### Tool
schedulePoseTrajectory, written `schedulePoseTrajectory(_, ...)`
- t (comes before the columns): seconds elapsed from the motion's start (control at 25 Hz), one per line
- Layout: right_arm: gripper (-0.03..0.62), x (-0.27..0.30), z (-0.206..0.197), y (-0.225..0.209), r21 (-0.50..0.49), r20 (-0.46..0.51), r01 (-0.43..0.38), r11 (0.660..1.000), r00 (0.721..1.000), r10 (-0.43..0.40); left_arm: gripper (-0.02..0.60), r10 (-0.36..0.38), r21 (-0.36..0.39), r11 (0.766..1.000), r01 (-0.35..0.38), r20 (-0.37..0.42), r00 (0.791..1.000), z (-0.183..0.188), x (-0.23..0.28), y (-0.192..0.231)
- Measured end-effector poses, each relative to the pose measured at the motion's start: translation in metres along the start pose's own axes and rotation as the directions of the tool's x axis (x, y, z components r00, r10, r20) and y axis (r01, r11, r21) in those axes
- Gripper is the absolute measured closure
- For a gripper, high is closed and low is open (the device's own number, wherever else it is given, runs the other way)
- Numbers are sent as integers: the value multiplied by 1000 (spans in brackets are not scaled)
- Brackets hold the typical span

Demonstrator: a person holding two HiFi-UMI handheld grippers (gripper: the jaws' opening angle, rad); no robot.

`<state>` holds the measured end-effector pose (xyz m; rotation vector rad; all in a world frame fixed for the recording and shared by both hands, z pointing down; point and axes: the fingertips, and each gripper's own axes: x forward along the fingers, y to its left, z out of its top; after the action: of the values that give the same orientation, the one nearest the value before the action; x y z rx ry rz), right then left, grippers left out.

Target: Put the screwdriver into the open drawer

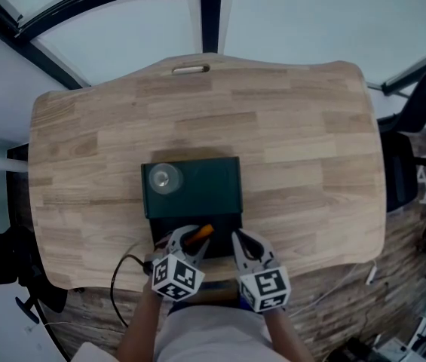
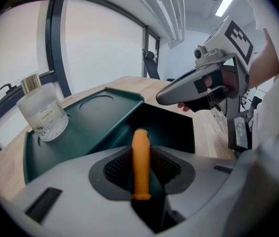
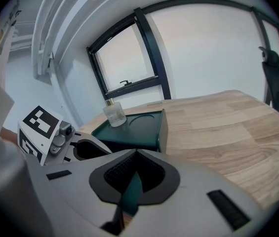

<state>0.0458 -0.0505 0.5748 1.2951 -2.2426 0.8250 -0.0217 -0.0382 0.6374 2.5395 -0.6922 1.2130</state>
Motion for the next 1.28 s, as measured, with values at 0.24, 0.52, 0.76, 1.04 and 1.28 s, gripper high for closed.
schedulePoseTrajectory(0.24,597,1,-2,-1,0,-10,-10,1000,1000,10,468,-34,-34,999,33,-38,999,-7,6,-3)
schedulePoseTrajectory(0.52,597,2,-3,-4,7,-15,-13,1000,1000,13,468,-66,-63,996,62,-59,996,-10,12,-6)
schedulePoseTrajectory(0.76,597,2,-4,-5,8,-16,-18,1000,1000,19,468,-126,-101,988,116,-96,987,-16,17,-12)
schedulePoseTrajectory(1.04,597,4,-2,-5,12,-18,-18,1000,1000,18,468,-169,-136,979,152,-126,978,-20,21,-13)
schedulePoseTrajectory(1.28,597,4,-3,-5,16,-26,-17,1000,1000,17,468,-205,-155,971,184,-133,970,-21,21,-16)
